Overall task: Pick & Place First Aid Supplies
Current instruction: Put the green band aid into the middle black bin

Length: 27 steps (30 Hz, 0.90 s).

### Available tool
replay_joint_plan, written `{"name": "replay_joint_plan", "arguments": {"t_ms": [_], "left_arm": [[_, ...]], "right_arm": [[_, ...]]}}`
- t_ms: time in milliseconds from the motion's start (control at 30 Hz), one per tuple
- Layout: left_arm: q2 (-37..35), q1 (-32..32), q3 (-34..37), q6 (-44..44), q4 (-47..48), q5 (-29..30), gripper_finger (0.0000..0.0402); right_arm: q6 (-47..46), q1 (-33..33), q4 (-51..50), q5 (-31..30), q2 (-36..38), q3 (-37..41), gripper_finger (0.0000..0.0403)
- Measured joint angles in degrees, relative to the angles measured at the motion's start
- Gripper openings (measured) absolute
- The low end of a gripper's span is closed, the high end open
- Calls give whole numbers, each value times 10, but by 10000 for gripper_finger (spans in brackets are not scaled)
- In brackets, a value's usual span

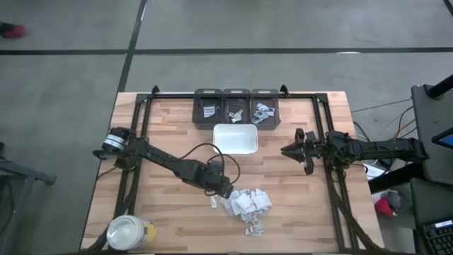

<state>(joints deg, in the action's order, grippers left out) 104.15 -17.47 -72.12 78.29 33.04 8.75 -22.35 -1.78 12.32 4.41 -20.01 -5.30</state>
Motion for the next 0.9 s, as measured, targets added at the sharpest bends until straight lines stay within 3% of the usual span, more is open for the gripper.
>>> {"name": "replay_joint_plan", "arguments": {"t_ms": [367,667,900], "left_arm": [[37,6,12,14,-16,-19,179],[69,12,10,18,-6,-22,179],[69,13,9,19,4,-23,152]], "right_arm": [[0,0,0,0,0,0,89],[-2,0,0,0,0,0,72],[-2,0,0,0,0,0,71]]}}
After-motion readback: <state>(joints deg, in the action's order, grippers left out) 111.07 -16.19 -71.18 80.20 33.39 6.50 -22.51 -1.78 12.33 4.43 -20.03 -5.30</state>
